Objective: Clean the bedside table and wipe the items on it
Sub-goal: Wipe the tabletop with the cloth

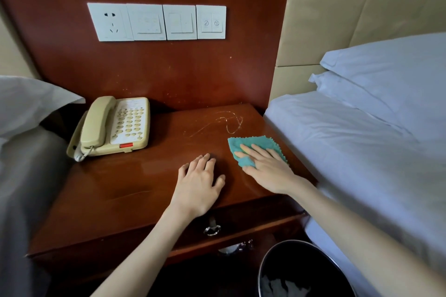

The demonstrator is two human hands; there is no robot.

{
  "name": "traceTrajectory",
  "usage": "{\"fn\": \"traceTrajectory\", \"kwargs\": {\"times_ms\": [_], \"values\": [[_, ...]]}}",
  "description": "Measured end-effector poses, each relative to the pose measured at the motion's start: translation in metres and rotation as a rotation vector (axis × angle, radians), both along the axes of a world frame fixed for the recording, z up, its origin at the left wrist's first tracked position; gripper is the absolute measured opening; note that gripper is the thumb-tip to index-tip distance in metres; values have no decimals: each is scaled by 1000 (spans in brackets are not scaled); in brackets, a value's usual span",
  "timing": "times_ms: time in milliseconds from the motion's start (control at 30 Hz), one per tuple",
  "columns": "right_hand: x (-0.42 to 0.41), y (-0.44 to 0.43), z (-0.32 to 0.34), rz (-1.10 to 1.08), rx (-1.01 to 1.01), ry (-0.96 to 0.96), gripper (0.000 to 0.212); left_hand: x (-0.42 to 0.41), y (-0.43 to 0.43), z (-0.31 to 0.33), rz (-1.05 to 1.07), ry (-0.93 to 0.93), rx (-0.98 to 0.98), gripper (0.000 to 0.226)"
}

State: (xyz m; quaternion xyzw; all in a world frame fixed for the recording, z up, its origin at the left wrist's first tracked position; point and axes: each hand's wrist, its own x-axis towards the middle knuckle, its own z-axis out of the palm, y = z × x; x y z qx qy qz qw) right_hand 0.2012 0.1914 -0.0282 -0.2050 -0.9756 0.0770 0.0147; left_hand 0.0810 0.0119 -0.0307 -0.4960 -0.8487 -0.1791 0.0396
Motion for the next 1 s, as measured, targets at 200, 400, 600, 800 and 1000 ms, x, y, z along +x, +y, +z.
{"fn": "traceTrajectory", "kwargs": {"times_ms": [200,400,600,800,1000], "values": [[8,-29,2,49,-32,-29,51,-8,-12,9,-7,-47,0,50],[-7,-30,11,65,-64,-62,50,-70,-46,29,-7,64,-103,54],[-59,-57,11,234,-68,-58,49,-112,-87,25,-89,31,-139,51],[-119,-65,9,285,-103,-38,49,-113,-88,17,-102,-18,-32,43],[-187,-59,9,269,-79,-39,50,-114,-88,16,-91,6,3,43]]}}
